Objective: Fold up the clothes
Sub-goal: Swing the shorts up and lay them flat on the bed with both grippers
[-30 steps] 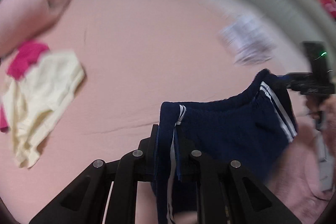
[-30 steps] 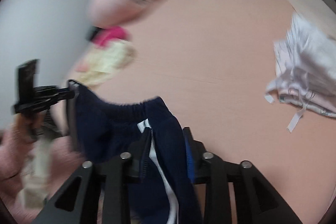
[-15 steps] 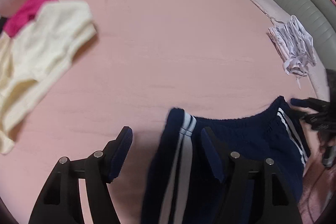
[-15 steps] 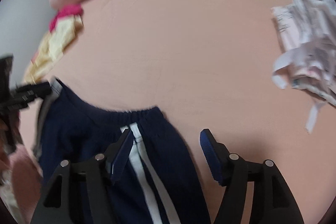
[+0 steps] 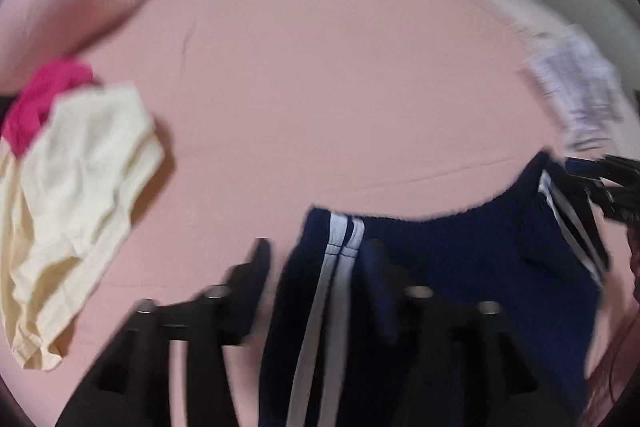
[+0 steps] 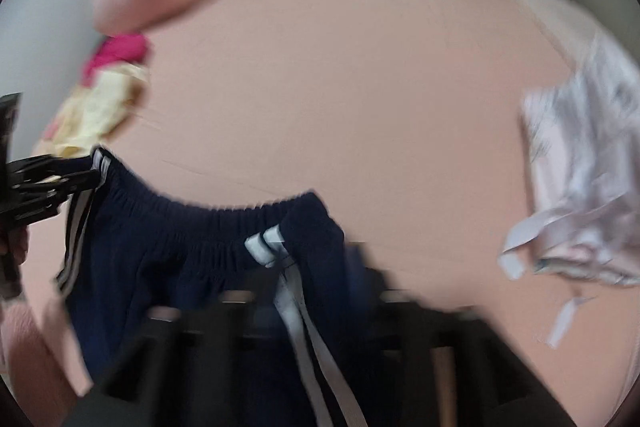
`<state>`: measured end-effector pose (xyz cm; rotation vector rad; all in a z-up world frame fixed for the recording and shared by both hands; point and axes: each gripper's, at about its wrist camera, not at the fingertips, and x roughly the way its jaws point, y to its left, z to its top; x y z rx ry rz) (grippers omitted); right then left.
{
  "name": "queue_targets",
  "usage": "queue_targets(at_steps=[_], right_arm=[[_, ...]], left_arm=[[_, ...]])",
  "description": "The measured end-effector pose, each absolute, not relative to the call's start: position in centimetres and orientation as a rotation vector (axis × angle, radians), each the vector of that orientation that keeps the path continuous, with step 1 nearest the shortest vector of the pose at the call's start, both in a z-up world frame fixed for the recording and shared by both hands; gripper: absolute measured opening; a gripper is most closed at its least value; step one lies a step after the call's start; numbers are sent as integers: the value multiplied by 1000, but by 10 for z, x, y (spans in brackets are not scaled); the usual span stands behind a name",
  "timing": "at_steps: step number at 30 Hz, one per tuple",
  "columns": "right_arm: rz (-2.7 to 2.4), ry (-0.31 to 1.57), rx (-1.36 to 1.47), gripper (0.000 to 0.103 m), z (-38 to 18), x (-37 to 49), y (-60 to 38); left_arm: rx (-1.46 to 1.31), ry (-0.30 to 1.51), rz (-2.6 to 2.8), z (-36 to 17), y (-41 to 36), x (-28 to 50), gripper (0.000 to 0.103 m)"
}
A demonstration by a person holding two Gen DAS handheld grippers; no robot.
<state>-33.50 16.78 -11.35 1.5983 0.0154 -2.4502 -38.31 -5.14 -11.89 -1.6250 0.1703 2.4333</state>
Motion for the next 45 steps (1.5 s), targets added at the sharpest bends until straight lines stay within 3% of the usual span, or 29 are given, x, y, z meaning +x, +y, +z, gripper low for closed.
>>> queue_targets(at_steps=[2,5,10,13,16,19,25,27,29,34,37,40,45], right_arm=[[-2490,-5,1707,50,-132,-344,172],[-2626,-166,1496,50,-105,-325,182],[-2459,-41,1576,50,-85,-266,176],[-2362,-21,1710,50,-100,-209,170],[-2159,-306,1836,50,-121,-157,185],[-1984,-442,1905,50,-138,-130,175],[-2065,-249,1869,57,-147,-141,111],[-2150,-209,1790,57,-136,-153,97],[-2195,-255,1660,57,-120,-165,88],[-2295,-611,1461,57,-90,-179,95],[-2209,-728,1442,62,-83,-161,124],[-2197,-694,1546,62,-79,-131,170],[-2200,-942,1692,62,-124,-133,175]], left_arm=[[-1643,124,2510,-118,-62,-386,48],[-1521,52,2569,-94,-74,-363,49],[-1628,155,2443,-92,-67,-284,49],[-1767,-267,2379,-103,-81,-238,49],[-1859,-458,2269,-121,-84,-203,49],[-1904,-473,2129,-140,-60,-173,49],[-1814,-169,2118,-156,15,-165,50],[-1728,-318,2083,-145,18,-177,51],[-1614,-480,2077,-129,14,-191,52],[-1412,-700,2198,-102,-6,-187,53],[-1488,-635,2157,-108,2,-160,56],[-1581,-589,2057,-131,11,-148,56],[-1673,-693,2092,-170,19,-147,56]])
